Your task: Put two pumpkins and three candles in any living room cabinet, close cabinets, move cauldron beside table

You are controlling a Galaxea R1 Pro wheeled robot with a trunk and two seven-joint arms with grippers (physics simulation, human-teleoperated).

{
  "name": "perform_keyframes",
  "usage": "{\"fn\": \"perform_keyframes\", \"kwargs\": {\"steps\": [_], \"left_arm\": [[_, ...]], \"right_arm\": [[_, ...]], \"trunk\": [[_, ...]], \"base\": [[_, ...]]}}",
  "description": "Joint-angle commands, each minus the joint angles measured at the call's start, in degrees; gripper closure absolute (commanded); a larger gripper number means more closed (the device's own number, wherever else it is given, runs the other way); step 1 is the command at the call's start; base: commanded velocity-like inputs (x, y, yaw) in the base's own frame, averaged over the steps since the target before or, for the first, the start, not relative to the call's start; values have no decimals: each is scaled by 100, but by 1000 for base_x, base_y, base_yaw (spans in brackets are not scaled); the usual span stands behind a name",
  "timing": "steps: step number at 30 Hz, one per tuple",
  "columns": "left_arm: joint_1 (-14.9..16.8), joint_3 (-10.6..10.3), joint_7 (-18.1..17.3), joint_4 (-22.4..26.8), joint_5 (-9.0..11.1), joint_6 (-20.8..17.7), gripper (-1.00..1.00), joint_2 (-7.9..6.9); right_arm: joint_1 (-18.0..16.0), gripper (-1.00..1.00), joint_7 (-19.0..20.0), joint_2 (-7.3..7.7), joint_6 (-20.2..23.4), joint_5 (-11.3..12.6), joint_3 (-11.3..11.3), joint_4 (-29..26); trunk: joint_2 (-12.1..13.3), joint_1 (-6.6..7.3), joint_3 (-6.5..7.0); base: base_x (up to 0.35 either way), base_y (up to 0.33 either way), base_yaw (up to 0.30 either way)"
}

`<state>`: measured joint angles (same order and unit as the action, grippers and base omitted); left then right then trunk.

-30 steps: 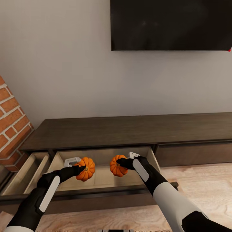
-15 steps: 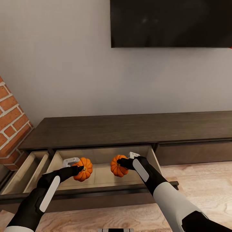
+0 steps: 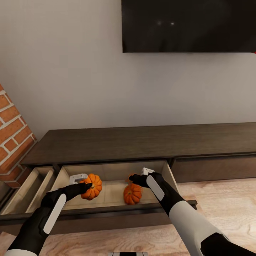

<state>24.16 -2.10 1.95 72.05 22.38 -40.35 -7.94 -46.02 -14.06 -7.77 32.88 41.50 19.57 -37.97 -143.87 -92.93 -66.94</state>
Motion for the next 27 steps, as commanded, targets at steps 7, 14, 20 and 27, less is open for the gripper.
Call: {"fn": "perform_keyframes", "kwargs": {"steps": [7,14,20,27], "left_arm": [[2,-10,27,11,21,-25,-100,-6],[1,-13,25,21,27,-25,-100,-6],[1,-2,17,197,22,-25,-100,-6],[1,-16,20,213,21,-25,-100,-6]], "right_arm": [[-3,-100,-53,3,8,60,20,-8],[-3,-100,-53,3,8,60,20,-8],[-3,-100,-53,3,6,60,20,-8],[-3,-100,-45,3,8,60,20,-8]], "trunk": [[-2,1,-5],[-2,1,-5],[-2,1,-5],[1,6,39]], "base": [[0,0,0],[0,0,0],[0,0,0],[0,0,0]]}}
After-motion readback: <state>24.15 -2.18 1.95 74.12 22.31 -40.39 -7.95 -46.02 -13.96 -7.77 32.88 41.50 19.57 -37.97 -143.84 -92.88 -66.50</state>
